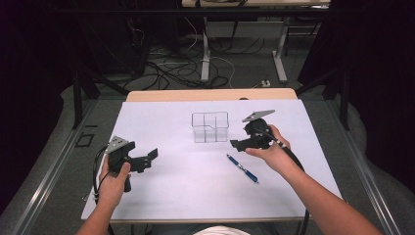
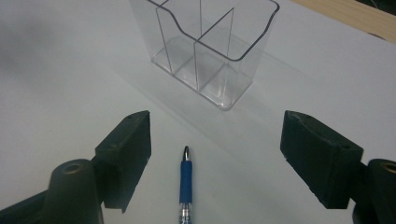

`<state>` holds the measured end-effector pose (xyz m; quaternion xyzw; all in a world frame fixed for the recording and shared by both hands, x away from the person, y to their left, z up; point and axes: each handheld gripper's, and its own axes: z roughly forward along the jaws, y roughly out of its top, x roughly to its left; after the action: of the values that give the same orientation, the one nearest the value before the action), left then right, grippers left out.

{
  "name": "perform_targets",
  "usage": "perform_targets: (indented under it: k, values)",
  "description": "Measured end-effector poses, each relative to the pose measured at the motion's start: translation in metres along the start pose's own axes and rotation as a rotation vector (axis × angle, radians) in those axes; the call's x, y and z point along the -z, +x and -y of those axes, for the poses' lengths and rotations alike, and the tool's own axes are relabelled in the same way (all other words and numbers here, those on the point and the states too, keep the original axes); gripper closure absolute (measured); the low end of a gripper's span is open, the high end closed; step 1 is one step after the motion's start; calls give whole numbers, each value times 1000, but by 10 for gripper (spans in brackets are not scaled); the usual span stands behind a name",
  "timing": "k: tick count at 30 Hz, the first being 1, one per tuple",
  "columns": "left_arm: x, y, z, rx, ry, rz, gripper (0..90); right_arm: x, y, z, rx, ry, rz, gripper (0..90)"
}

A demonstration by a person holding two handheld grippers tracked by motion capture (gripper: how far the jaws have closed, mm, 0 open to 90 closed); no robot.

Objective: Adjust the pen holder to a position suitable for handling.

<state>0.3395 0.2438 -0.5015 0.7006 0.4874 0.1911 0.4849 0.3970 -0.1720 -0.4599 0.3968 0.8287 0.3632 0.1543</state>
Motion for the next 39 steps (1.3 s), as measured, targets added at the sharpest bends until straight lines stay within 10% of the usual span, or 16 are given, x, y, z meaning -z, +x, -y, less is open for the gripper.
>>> perform_targets:
  k: [6,28,32,33,39]
  values:
    - [0,0,0,1,0,0,7,1,2,4,42,62,-2,264]
    - [0,0,0,-1,3,0,6,-23,1,6,-54,312,-18,418]
    - [0,-1,0,-3,3,1,7,-36,3,9,-54,265,-28,418]
    - [0,0,0,-3,3,1,7,-34,3,5,-43,359,-20,418]
    - [-1,0,0,-4,5,1,7,-48,5,7,-53,315,-16,418]
